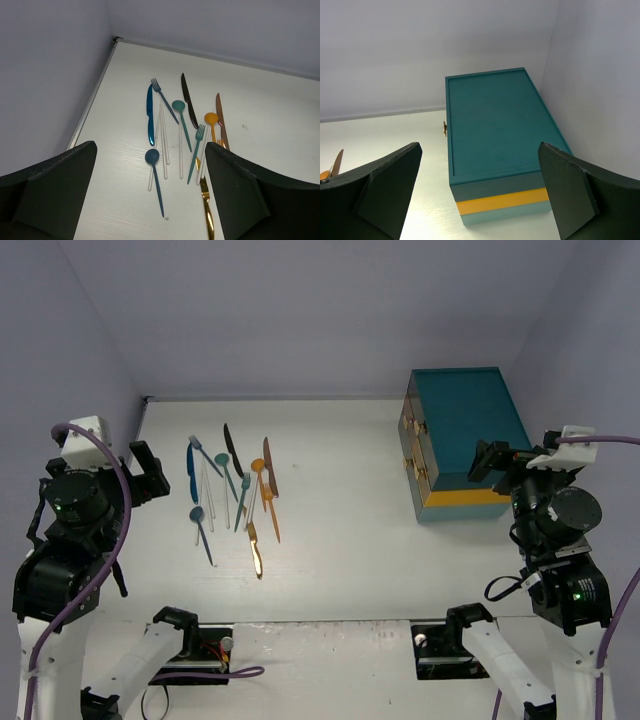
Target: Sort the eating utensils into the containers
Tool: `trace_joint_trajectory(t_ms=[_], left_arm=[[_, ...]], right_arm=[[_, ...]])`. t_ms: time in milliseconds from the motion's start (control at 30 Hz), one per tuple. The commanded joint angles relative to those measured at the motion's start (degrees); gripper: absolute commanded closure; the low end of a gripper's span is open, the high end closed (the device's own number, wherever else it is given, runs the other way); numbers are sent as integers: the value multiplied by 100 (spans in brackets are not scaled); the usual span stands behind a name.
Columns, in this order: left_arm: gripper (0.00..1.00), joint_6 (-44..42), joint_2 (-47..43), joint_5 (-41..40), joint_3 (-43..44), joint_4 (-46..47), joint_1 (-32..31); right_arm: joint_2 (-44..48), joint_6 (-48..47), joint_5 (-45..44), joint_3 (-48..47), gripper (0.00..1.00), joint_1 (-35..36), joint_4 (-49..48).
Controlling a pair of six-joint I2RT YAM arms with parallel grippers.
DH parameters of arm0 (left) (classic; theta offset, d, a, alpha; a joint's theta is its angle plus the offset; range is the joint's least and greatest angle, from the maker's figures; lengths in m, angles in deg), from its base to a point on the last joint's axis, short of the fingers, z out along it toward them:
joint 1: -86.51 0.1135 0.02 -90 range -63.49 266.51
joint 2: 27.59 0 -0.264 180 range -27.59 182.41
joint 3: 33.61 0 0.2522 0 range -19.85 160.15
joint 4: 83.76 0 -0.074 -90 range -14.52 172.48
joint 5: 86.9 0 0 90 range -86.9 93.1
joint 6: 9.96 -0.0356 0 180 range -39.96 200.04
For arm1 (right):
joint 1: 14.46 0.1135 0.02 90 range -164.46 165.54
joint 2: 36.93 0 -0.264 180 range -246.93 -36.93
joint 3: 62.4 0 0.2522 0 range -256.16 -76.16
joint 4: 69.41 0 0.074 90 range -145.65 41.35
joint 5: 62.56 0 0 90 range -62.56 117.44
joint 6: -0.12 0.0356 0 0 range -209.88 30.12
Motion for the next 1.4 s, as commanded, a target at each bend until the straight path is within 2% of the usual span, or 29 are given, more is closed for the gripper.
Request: trace_joint_trajectory(t_ms=[0, 333, 467, 600, 767, 933, 1200, 1367], left_arm=[[12, 45, 101, 118, 54, 249, -21], [12, 90, 252, 331, 74, 130, -21], [12, 6, 302, 348, 30, 73, -21], [12, -33, 365, 367, -9, -33, -39], [12, 37, 313, 323, -140, -86, -39], [12, 152, 321, 405, -193, -240, -39], [12, 213, 248, 458, -231, -496, -42], [12, 227, 233, 466, -309, -631, -39]], right_arm=[[-286, 100, -111, -74, 0, 32, -374], [-1206, 101, 338, -256, 0, 41, -356], [-1722, 77, 175, -490, 0, 183, -282], [-2666, 41, -309, -910, 0, 670, -41], [-3557, 33, -1425, -1258, 0, 1639, 38], [-4347, 243, -1888, -1317, 0, 2287, 108], [-5583, 625, -1832, -1198, 3, 2548, 132], [-6274, 797, -2309, -1232, 2, 2552, 163]])
